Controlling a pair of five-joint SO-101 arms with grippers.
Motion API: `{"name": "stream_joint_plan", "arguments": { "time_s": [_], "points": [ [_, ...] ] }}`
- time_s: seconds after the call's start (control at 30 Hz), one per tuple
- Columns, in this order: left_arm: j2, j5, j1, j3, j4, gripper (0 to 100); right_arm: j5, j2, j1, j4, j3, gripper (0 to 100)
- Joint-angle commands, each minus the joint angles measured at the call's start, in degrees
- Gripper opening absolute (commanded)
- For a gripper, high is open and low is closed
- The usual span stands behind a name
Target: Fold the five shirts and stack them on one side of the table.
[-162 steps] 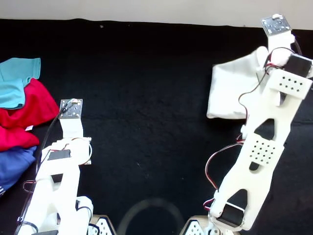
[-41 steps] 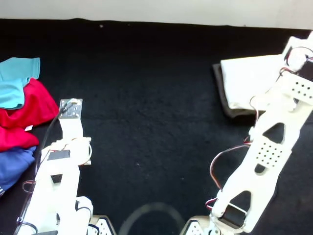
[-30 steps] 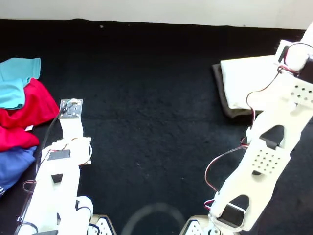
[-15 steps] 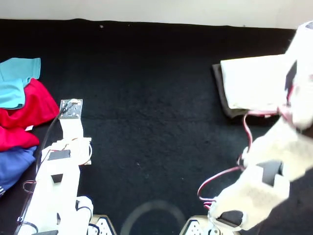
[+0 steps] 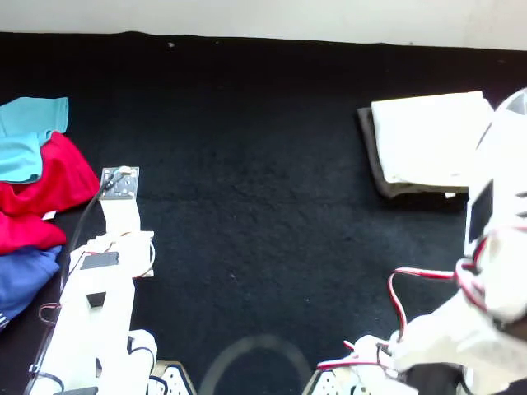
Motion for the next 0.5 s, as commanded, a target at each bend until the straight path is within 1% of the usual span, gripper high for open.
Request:
{"name": "stream_joint_plan", "arguments": {
  "time_s": [0.0,0.17,0.37,0.47],
  "points": [
    [-0.9,-0.4,-0.5,-0.2,-0.6,1,-0.2,-8.5,-3.3,0.3,17.5,8.4],
    [-0.9,-0.4,-0.5,-0.2,-0.6,1,-0.2,-16.4,-8.8,-0.8,37.0,8.4],
    [-0.9,-0.4,-0.5,-0.2,-0.5,1,-0.2,-22.7,-11.2,-11.4,64.4,8.4],
    [-0.9,-0.4,-0.7,-0.5,-0.4,1,-0.1,-26.7,-11.5,-15.0,74.8,8.7]
  ]
}}
